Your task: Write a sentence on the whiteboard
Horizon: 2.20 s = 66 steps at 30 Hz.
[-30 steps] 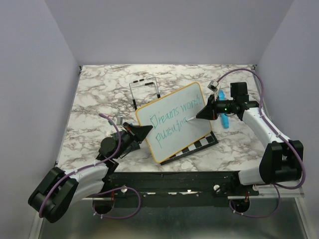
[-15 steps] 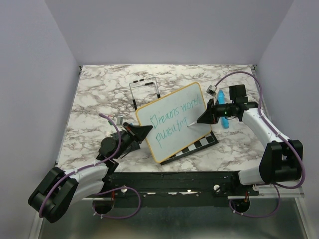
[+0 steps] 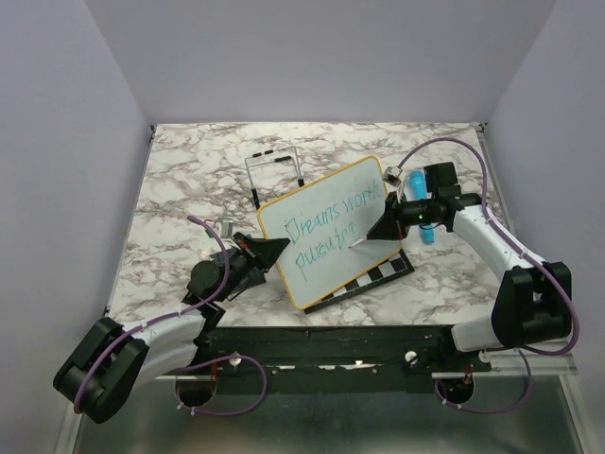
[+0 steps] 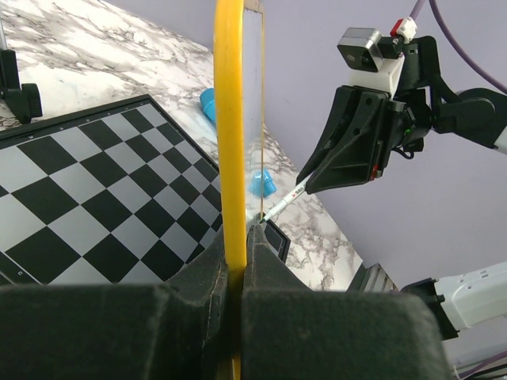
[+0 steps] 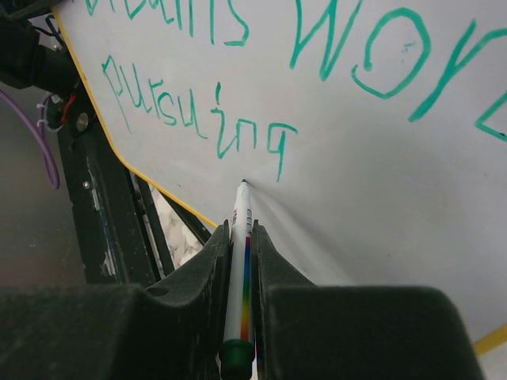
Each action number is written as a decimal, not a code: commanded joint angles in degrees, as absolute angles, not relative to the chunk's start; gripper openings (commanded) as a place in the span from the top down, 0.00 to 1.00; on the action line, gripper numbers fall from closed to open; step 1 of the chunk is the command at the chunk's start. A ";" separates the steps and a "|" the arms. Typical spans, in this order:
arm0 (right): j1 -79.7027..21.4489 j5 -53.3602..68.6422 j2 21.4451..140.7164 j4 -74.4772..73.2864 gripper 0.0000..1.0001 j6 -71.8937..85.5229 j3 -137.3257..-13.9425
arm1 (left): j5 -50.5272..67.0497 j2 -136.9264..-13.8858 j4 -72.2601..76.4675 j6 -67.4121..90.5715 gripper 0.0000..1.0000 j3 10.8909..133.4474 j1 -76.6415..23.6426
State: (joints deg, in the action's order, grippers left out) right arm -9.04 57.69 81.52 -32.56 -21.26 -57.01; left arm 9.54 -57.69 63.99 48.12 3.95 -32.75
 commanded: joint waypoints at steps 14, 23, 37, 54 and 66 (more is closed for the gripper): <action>-7.47 59.33 78.49 -28.91 0.99 -17.22 -58.54 | 10.72 -56.78 61.88 42.54 1.00 3.60 -33.05; -5.89 58.62 79.80 -29.62 0.99 -18.54 -58.27 | 10.72 -56.78 61.96 42.54 1.00 3.60 -33.05; -5.71 57.83 80.51 -29.79 0.99 -19.07 -58.01 | 10.63 -56.78 62.05 42.54 1.00 3.43 -33.05; -5.10 57.57 81.47 -30.50 0.99 -20.13 -57.66 | 10.63 -56.78 62.05 42.63 1.00 3.34 -33.05; -5.10 57.13 82.53 -32.43 0.99 -21.79 -57.48 | 10.55 -56.60 62.23 42.63 1.00 3.25 -33.05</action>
